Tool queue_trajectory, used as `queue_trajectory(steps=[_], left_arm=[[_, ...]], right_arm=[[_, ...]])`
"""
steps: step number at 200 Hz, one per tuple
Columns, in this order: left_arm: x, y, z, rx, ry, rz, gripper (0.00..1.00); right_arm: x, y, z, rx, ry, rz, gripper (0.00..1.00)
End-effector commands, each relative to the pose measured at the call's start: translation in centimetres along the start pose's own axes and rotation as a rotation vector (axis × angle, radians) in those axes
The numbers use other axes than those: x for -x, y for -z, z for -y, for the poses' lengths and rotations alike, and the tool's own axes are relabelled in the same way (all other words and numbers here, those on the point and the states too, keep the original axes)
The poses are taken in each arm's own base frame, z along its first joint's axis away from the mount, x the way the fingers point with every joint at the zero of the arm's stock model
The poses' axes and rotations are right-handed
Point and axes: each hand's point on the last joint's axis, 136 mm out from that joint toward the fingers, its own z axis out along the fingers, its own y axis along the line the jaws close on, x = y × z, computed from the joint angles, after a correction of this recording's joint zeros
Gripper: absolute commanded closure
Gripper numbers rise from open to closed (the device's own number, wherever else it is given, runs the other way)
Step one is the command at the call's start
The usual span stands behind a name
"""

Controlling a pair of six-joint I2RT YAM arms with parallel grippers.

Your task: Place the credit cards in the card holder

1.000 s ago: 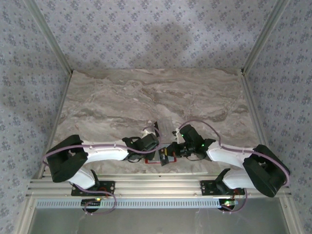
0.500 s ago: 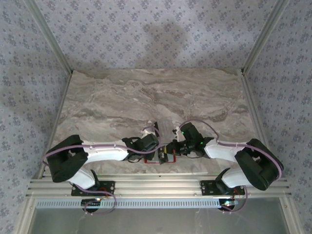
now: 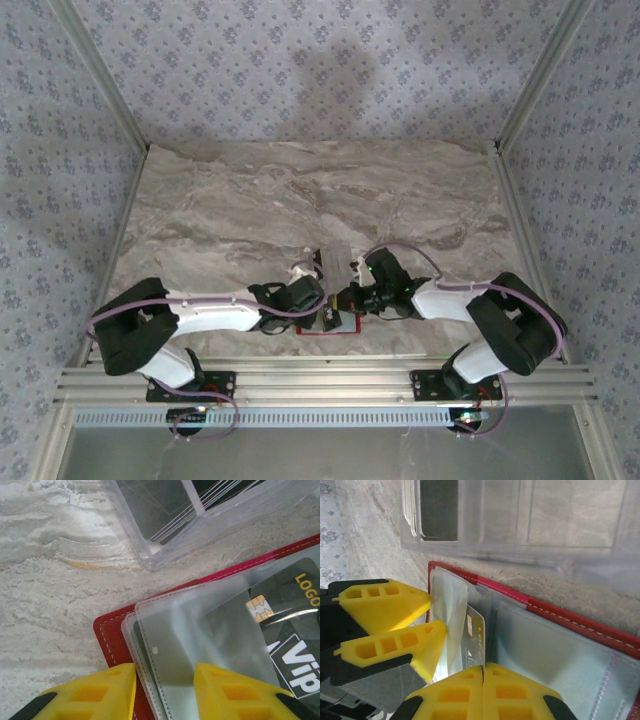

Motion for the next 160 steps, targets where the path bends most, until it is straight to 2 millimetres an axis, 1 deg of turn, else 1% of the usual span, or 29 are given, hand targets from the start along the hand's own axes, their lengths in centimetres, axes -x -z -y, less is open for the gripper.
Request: queue_trajectory(steps=[1,38,76,84,111,141,160], left_arm=[[-2.2,-0.2,-1.6,0.046,-0.016,-0.060,0.64],[-2.1,0.1,-2.0,0.062,-0.016,-0.051,0.64],[-2.0,0.1,-2.1,0.067,-0.014,-0.048,0.63],[-2.1,0.1,-2.1,0.067,-0.014,-0.049,0.62],[-2.0,0.2,-2.0,0.065,-0.015,-0.046,0.61],[-1.8,0.5,-2.0,0.060,-0.015,-0.041,0.59],[-1.6,0.8,-1.5,0.034,-0.017,-0.039,0.56]], right_arm=[[0.3,0.1,0.7,-0.064,-0.001,0.045,1.00],[-0.2,0.2,0.6,-0.045,-0.039,0.039,1.00],[-0.8,-0.2,-1.1,0.070,-0.069,0.002,1.00],[-0.9,-0.3,-1.2,0.082,-0.076,-0.006,1.00],[-1.4,-0.7,-1.4,0.108,-0.084,-0.021,1.00],[-2.0,-0.8,-1.0,0.100,-0.094,-0.028,1.00],[-2.2,-0.8,-0.8,0.100,-0.101,-0.029,1.00]])
